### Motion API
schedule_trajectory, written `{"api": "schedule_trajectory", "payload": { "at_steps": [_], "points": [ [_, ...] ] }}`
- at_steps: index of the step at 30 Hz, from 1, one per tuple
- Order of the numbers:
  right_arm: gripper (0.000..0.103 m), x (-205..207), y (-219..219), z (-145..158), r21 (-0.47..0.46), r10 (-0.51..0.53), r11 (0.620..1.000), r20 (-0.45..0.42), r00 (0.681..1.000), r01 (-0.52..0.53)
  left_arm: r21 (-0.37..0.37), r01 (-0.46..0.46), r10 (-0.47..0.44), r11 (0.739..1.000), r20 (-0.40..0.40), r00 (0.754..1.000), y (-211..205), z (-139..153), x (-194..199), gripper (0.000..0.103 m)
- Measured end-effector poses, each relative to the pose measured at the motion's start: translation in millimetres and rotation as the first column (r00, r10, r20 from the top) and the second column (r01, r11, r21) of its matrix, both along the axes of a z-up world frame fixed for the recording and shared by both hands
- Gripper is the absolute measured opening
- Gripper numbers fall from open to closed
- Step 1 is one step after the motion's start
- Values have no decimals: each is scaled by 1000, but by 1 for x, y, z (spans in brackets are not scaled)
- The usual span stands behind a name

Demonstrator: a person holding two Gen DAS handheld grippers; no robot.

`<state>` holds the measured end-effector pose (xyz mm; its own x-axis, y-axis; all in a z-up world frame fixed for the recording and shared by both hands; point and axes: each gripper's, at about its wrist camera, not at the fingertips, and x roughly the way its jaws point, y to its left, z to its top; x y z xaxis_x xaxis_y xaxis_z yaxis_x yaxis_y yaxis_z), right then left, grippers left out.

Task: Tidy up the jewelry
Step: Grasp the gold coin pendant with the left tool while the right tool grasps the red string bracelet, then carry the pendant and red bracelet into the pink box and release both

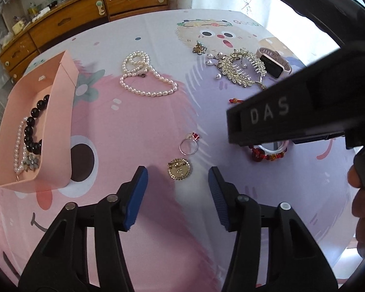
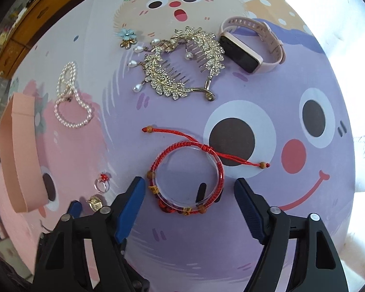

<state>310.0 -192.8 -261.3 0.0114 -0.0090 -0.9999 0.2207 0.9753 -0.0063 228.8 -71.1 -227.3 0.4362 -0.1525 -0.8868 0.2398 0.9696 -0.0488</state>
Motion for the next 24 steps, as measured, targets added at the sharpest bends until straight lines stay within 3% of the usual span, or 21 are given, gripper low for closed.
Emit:
{"api": "schedule_trajectory", "payload": {
  "at_steps": [3,9,24],
  "points": [
    [63,-7,6,2,-28,31,999,17,999,-30,-4,-1,1,1000,10,1000,0,0,0,37],
    [62,-17,11,11,-20,71,997,44,997,-70,-6,-4,4,1000,31,1000,-2,1,-2,17],
    [60,-35,-14,36,52,51,997,80,996,-55,10,-11,11,1000,44,999,0,11,-10,17]
  ]
}}
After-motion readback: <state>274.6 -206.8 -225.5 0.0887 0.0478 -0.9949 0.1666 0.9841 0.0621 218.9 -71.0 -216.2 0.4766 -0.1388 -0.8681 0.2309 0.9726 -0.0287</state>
